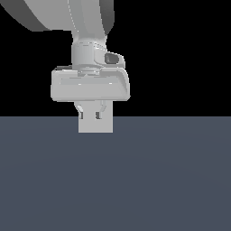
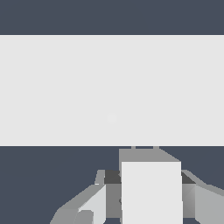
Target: Plug the charger into the wall socket.
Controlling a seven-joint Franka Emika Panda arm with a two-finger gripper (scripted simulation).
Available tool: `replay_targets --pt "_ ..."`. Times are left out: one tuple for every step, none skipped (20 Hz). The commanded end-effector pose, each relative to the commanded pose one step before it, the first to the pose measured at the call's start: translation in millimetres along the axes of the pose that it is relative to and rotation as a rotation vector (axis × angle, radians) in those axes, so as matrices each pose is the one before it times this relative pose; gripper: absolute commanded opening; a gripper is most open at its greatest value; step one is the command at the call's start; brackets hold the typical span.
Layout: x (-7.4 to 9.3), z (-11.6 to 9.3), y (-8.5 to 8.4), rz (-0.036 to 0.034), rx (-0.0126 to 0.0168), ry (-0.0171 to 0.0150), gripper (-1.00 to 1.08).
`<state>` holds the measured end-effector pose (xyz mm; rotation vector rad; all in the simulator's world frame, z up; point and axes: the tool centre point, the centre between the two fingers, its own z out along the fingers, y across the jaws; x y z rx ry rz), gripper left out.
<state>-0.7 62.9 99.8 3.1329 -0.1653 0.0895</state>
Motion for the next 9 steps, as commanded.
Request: replay_targets --pt "8.39 0.34 0.0 -0.00011 0.00008 0.00023 -1.0" --pt "2.39 0.18 -0.23 -0.00041 0.00025 -0.00011 -1.0" --pt "2.07 0.12 -0.01 0.0 0.0 0.0 -1.0" --pt "1.7 0.09 -0.02 0.0 0.0 0.0 -1.0" --pt "1.34 0.07 -0.03 0.0 0.0 0.0 -1.0" --pt "0.98 0.04 -0.04 0.0 0.0 0.0 -1.0" --pt "0.62 0.02 -0.05 0.0 0.0 0.0 -1.0" --pt "0.26 0.0 -0.06 0.0 0.0 0.0 -1.0" --pt "-0.04 -0.02 -0.05 0.0 0.0 0.0 -1.0"
